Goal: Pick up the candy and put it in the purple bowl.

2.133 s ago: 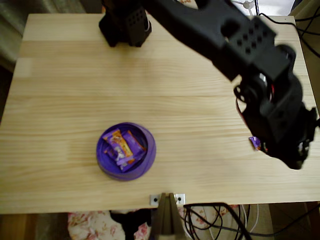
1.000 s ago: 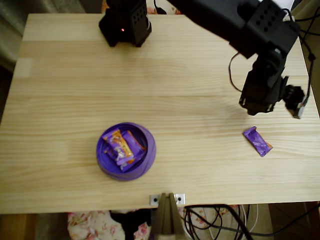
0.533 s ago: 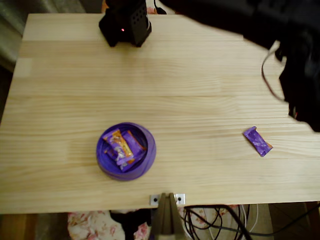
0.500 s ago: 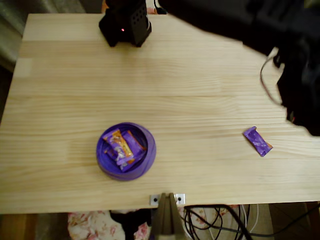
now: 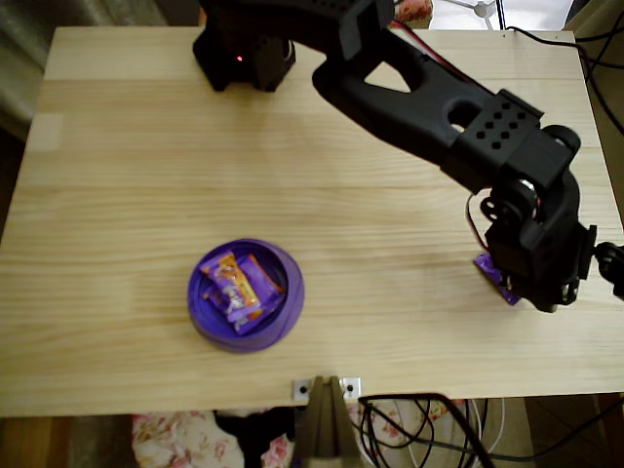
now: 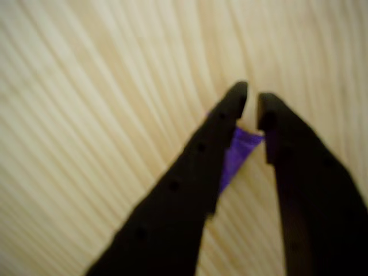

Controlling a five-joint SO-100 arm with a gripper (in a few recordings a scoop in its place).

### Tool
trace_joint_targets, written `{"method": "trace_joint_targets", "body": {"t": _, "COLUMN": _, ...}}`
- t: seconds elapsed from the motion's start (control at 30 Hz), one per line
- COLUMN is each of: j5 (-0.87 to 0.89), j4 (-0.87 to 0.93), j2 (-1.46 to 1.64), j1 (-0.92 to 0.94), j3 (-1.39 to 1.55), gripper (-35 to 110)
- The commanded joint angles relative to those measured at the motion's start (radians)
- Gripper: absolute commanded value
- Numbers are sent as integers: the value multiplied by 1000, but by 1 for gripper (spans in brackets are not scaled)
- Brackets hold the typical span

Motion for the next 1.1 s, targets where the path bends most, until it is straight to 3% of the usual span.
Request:
{"method": "trace_joint_targets", "body": {"t": 0.0, "j5": -2, "j4": 26, "j2": 75, "j1": 5, "j3": -72, "gripper": -1}}
{"method": "trace_joint_targets", "body": {"t": 0.57, "j5": -35, "j4": 207, "j2": 135, "j1": -17, "j3": 63, "gripper": -1}}
{"method": "trace_joint_targets", "body": {"t": 1.07, "j5": -179, "j4": 531, "j2": 302, "j1": -18, "j3": 169, "gripper": -1}}
